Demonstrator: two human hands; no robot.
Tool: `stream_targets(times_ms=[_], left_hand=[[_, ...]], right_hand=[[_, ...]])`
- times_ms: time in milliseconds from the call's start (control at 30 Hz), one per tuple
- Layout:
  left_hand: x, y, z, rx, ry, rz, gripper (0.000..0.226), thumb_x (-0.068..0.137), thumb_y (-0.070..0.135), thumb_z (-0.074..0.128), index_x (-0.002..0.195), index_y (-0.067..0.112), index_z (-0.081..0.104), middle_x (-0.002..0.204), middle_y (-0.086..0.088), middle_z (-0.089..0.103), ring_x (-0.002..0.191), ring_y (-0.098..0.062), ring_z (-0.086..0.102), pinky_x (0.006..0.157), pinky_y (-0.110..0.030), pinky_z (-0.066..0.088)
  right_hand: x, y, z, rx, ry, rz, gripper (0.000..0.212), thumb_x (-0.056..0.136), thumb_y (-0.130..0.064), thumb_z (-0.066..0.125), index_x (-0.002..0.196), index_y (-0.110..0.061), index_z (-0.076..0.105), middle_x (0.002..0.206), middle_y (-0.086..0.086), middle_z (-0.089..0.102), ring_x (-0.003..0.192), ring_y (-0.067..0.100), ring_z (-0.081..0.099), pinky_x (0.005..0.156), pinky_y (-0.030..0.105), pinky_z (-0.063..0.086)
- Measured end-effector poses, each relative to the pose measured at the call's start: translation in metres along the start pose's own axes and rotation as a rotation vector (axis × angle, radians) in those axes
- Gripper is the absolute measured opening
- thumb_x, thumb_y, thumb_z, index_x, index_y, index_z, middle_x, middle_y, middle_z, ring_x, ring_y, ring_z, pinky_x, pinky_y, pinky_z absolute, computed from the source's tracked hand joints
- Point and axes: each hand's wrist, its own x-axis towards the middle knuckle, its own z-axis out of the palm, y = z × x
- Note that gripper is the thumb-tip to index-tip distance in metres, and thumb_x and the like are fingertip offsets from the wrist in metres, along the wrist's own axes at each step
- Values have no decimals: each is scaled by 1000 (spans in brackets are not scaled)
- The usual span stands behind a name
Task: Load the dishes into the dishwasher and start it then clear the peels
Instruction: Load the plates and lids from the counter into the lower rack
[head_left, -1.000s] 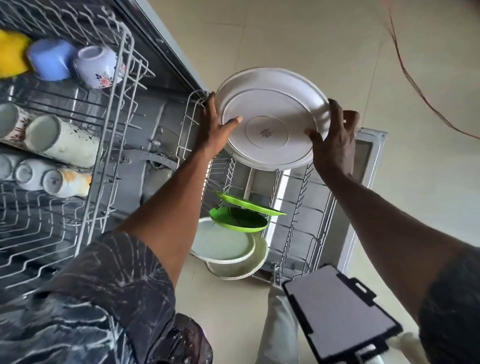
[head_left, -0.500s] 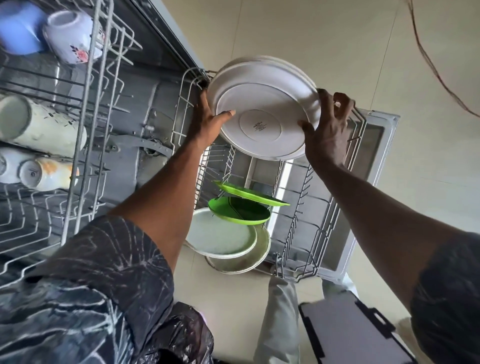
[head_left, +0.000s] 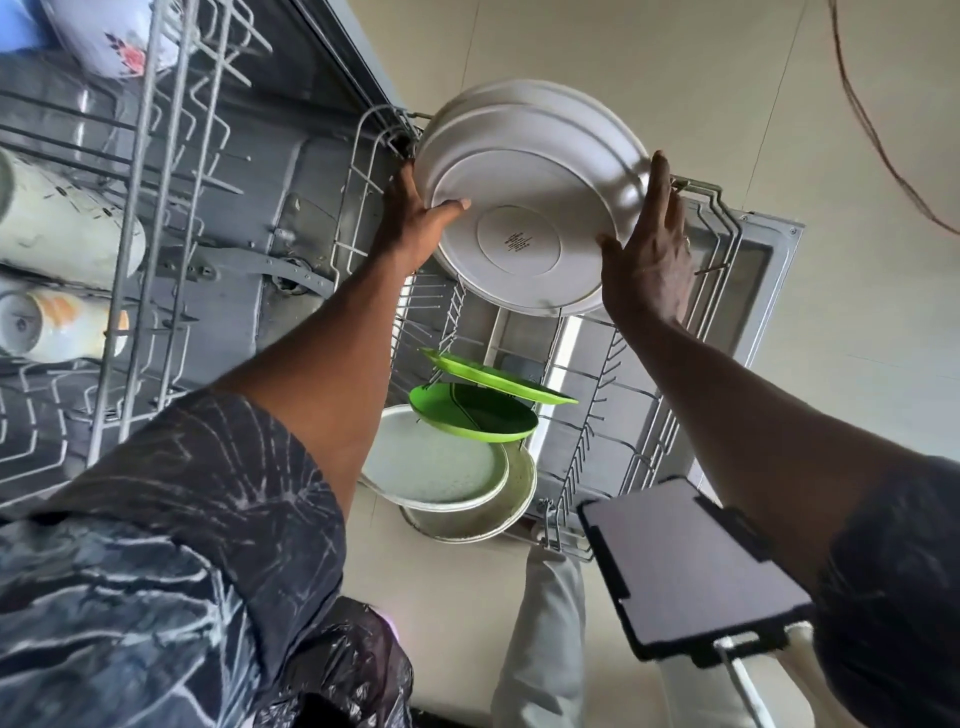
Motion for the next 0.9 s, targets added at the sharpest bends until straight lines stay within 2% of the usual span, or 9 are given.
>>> stream_targets(times_ms=[167, 267, 367, 467, 533, 600, 733, 833, 900], left_hand=[[0, 4, 3, 127, -2, -1, 102, 80, 50, 74, 156, 9, 20, 155, -18, 34, 141, -34, 38, 115, -46, 36], [-6, 8, 2, 206, -13, 6, 96, 85, 47, 73, 156, 9, 21, 153, -17, 36, 137, -33, 43, 112, -41, 39], [-20, 9, 0, 292, -30, -4, 91, 88, 45, 71, 155, 7, 23, 151, -21, 36, 136, -35, 44, 111, -41, 40], [-42, 10, -4, 352, -19, 39, 85, 87, 41, 73, 150, 1, 32, 145, -24, 44, 133, -37, 46, 110, -41, 40], [-69, 10, -7, 427, -5, 59, 81, 90, 41, 71, 147, -2, 34, 144, -27, 44, 134, -39, 44, 109, -40, 37], [-99, 8, -8, 479, 17, 95, 80, 92, 45, 67, 148, -2, 34, 143, -27, 45, 132, -38, 44, 108, -41, 36], [-175, -1, -13, 554, 40, 172, 77, 92, 50, 59, 144, -4, 41, 134, -26, 54, 122, -40, 52, 101, -44, 42], [-238, -6, -14, 549, 66, 226, 78, 87, 56, 45, 133, -6, 55, 126, -29, 61, 114, -45, 60, 95, -48, 53], [-278, -1, -20, 554, 109, 260, 77, 89, 59, 42, 128, -4, 62, 128, -26, 62, 116, -43, 62, 93, -50, 55]], right_hand=[[2, 1, -3, -37, -32, 1, 94, 90, -19, 71, 162, -19, 11, 155, 8, 38, 117, 25, 55, 75, 26, 35], [2, 3, -6, -38, -81, 22, 95, 89, -21, 72, 162, -18, 10, 156, 9, 36, 122, 28, 53, 79, 29, 37], [0, 5, -12, -10, -121, 37, 95, 89, -20, 71, 161, -14, 11, 158, 11, 33, 133, 31, 46, 96, 36, 42], [-6, 1, -23, -40, -164, 52, 93, 89, -20, 71, 161, -10, 11, 160, 14, 29, 140, 33, 37, 110, 38, 35], [-16, -4, -31, -67, -186, 93, 89, 89, -20, 72, 159, -9, 17, 156, 17, 30, 136, 35, 40, 109, 41, 37], [-30, -10, -46, -130, -210, 91, 77, 88, -22, 72, 152, -5, 32, 151, 20, 34, 131, 40, 43, 106, 46, 42], [-81, -23, -84, -309, -393, -124, 52, 92, -32, 63, 134, -1, 57, 141, 24, 50, 136, 39, 38, 112, 51, 36], [-122, -32, -110, -393, -414, -303, 63, 87, -50, 39, 128, -8, 63, 138, 20, 57, 134, 39, 46, 109, 56, 38], [-146, -42, -131, -412, -422, -362, 66, 89, -55, 33, 130, -12, 62, 140, 16, 57, 136, 39, 47, 110, 58, 38]])
